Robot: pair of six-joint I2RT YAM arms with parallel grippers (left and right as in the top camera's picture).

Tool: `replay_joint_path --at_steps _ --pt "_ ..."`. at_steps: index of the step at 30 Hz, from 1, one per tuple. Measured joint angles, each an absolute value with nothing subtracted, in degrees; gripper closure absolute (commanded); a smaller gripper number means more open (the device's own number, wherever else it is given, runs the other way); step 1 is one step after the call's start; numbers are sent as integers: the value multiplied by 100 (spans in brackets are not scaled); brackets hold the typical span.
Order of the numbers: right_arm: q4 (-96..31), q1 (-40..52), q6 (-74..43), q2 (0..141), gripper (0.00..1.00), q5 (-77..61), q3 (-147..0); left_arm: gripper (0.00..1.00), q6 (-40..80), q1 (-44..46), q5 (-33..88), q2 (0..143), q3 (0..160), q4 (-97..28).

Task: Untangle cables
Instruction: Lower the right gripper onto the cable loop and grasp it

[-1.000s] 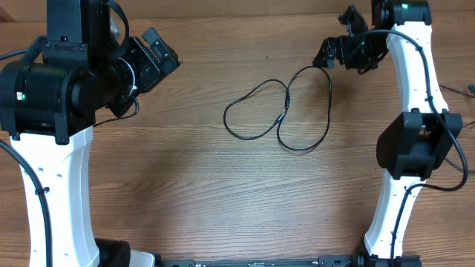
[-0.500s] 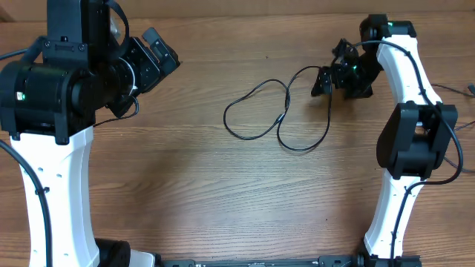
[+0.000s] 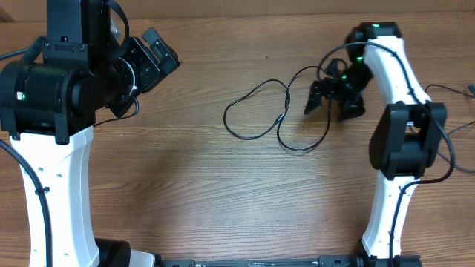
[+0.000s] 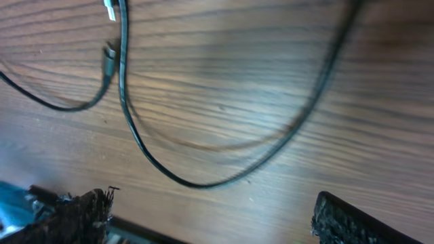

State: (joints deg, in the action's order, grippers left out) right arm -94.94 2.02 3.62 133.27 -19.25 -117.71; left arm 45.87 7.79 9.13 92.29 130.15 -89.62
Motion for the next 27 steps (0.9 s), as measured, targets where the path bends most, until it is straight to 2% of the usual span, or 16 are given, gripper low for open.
replay_joint_path --at_steps 6,21,27 --pt "-9463 792 -263 13327 4 -1361 -11771 0 4587 779 913 9229 13015 -8962" --pt "-9301 794 -600 13325 0 -958 -11769 1 4587 779 913 9229 13015 -8962" --pt "-7854 810 -1085 12455 0 -954 -10781 0 4587 779 913 9229 13015 -8960"
